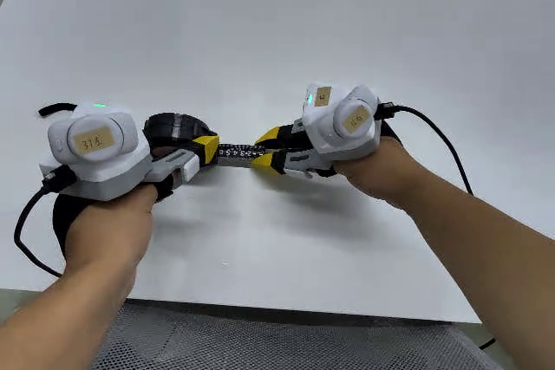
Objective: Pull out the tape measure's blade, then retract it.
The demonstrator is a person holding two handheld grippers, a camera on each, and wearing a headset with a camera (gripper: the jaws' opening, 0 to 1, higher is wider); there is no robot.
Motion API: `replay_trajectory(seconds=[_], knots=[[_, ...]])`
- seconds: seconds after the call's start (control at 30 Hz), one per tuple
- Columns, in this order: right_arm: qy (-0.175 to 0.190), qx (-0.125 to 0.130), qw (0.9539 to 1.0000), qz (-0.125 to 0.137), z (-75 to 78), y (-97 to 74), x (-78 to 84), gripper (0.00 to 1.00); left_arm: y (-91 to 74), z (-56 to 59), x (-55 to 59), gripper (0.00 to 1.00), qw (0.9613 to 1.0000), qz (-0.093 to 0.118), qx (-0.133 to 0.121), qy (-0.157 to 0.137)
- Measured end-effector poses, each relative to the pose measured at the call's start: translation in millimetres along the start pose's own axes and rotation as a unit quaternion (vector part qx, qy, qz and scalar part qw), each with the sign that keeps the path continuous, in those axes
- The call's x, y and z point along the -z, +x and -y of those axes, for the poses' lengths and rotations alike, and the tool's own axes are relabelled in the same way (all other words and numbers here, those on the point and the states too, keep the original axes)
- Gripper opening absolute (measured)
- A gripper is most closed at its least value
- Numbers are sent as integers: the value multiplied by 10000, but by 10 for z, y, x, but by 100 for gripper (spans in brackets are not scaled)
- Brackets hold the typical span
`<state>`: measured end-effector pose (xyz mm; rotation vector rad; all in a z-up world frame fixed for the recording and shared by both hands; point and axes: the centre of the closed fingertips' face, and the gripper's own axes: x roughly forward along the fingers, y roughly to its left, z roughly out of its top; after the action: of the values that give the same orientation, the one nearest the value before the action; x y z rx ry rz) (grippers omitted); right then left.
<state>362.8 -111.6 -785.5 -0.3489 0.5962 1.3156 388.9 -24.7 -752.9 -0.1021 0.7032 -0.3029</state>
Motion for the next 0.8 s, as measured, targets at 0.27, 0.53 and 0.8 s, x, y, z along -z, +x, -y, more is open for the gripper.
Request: replay_trajectory(seconds=[0.27, 0.53, 0.8], knots=[[1, -32, 10000, 30, 22, 73, -26, 10, 4, -2, 2, 55, 10000, -3, -12, 5], [-30, -61, 10000, 48, 20, 155, -81, 10, 6, -8, -1, 55, 10000, -3, -6, -26], [-61, -109, 9999, 55, -5, 230, -136, 10, 3, -7, 0, 55, 10000, -6, 2, -50]])
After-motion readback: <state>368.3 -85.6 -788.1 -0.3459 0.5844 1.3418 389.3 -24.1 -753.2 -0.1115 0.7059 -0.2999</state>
